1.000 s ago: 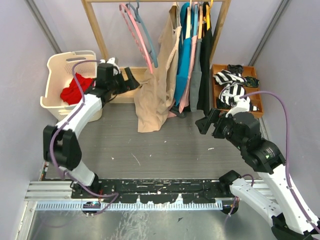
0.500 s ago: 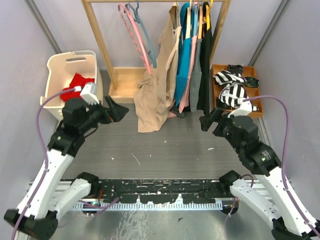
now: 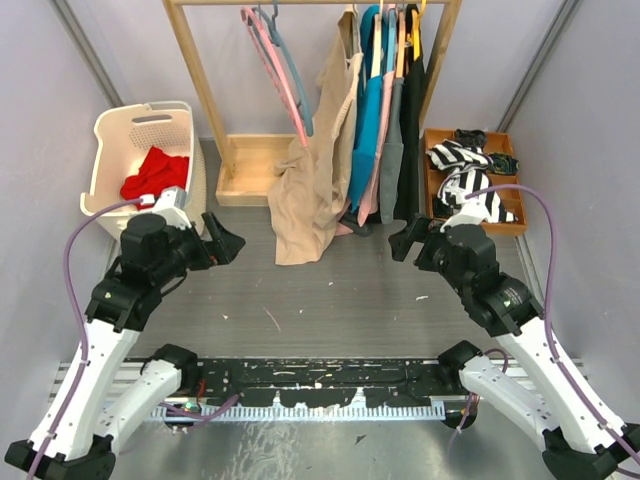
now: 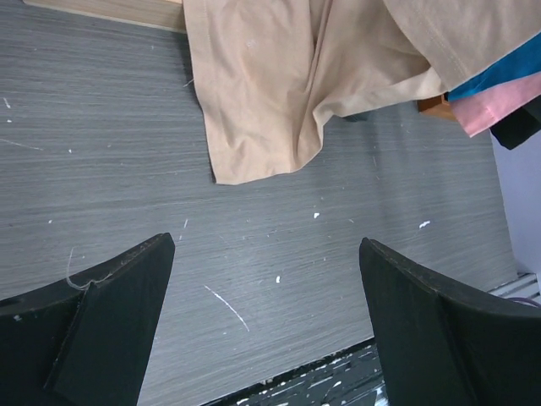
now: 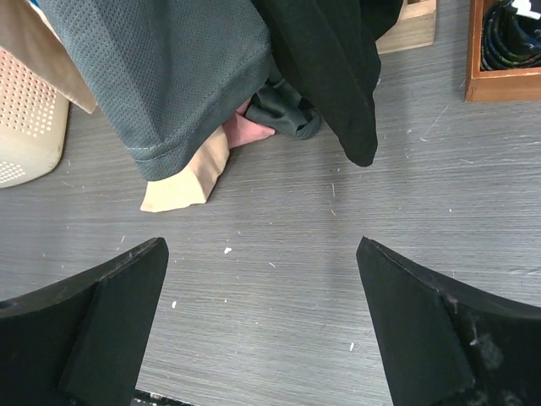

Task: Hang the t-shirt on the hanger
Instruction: Reset both arms

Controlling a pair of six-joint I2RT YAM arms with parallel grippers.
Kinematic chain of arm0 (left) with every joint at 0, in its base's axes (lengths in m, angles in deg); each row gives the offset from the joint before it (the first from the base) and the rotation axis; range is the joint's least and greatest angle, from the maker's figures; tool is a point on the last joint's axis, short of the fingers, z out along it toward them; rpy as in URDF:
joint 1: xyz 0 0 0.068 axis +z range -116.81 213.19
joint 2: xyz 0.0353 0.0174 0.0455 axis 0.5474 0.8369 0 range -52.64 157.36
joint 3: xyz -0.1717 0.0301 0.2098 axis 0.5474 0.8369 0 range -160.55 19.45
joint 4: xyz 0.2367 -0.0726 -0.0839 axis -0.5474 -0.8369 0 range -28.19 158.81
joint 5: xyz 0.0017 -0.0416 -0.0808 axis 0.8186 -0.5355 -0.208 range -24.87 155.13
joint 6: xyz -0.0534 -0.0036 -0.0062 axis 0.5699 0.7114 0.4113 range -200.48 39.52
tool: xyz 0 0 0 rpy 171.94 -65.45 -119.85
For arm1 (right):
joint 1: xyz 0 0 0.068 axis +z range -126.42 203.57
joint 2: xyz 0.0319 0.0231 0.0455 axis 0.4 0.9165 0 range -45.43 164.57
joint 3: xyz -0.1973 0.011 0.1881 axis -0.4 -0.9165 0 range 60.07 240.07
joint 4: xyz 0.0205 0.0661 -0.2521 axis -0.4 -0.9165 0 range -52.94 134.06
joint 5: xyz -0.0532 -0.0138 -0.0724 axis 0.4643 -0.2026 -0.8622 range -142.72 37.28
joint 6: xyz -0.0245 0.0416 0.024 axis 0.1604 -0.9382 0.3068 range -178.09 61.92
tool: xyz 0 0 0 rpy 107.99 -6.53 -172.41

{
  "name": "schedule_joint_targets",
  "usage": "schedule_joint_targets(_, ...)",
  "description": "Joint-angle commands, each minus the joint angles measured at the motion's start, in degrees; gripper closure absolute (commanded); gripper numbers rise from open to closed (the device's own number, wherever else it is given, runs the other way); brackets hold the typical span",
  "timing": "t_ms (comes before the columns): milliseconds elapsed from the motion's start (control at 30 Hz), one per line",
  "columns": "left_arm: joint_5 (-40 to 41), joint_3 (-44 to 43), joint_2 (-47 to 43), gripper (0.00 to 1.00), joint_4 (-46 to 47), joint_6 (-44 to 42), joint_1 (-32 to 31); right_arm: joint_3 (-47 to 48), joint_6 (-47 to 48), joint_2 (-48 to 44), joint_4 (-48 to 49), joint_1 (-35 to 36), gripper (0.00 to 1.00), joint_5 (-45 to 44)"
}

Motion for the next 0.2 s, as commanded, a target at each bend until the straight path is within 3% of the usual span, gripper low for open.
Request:
schedule_joint_targets(0, 1.13, -0.23, 0.62, 0.02, -0.43, -0.58, 0.06, 0.12, -0.21, -0.98, 3.18, -0.27, 0.0, 0.07)
schedule_joint_targets(167, 1.38, -0.33, 0.9, 0.02, -0.53, -0.63, 0.06, -0.15, 0.22, -0.79, 3.03, -0.28, 0.0, 1.71)
